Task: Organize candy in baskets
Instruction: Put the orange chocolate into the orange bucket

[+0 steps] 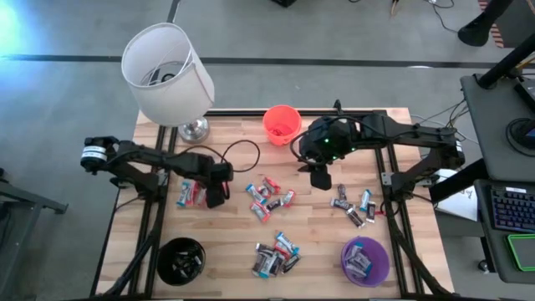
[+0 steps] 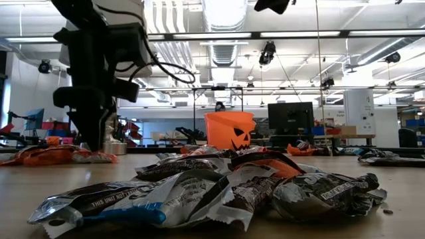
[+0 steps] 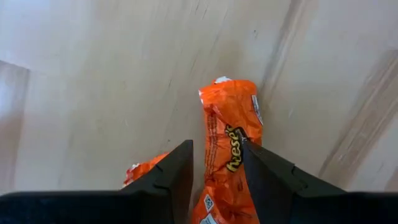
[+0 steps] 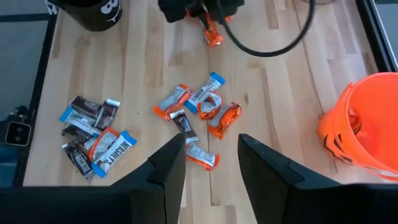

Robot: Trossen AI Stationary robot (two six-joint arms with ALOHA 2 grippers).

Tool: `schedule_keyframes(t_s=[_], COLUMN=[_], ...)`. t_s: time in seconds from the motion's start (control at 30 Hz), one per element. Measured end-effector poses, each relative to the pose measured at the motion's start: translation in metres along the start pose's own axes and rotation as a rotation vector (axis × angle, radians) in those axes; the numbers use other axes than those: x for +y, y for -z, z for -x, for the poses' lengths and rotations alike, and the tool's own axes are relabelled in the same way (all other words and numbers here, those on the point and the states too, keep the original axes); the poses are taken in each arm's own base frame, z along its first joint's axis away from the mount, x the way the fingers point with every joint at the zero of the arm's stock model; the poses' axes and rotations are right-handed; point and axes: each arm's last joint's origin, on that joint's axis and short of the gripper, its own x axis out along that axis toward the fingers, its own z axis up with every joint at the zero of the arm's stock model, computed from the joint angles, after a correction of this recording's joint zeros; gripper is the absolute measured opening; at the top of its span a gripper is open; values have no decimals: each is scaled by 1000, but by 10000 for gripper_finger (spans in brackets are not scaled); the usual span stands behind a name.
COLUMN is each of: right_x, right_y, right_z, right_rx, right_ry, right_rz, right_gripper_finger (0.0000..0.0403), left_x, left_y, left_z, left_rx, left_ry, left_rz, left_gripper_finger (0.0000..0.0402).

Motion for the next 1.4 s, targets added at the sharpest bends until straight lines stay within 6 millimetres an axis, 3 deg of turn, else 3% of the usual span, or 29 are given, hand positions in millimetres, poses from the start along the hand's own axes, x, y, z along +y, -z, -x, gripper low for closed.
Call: schedule_keyframes(t_s=[0.27,0.67,0.83,1.13,1.4], right_x=[0,0,0,0,0], right_y=[1,2,2,2,2], right_z=[2,2,2,2,2], right_rx=[2,13,13,13,12], right_ry=[0,0,0,1,1], right_rz=[18,24,24,13,-17], right_gripper_finger=[137,137,137,137,137], left_x=[-3,-1,-2,-4,-4], left_y=[-2,-4,-5,-9,-15], left_z=[0,-19,-24,-7,13], left_rx=[8,58,82,14,-1], left_ry=[144,107,106,177,200], left_rz=[-35,-21,-25,-27,-27], left_gripper_finger=[121,120,100,13,2])
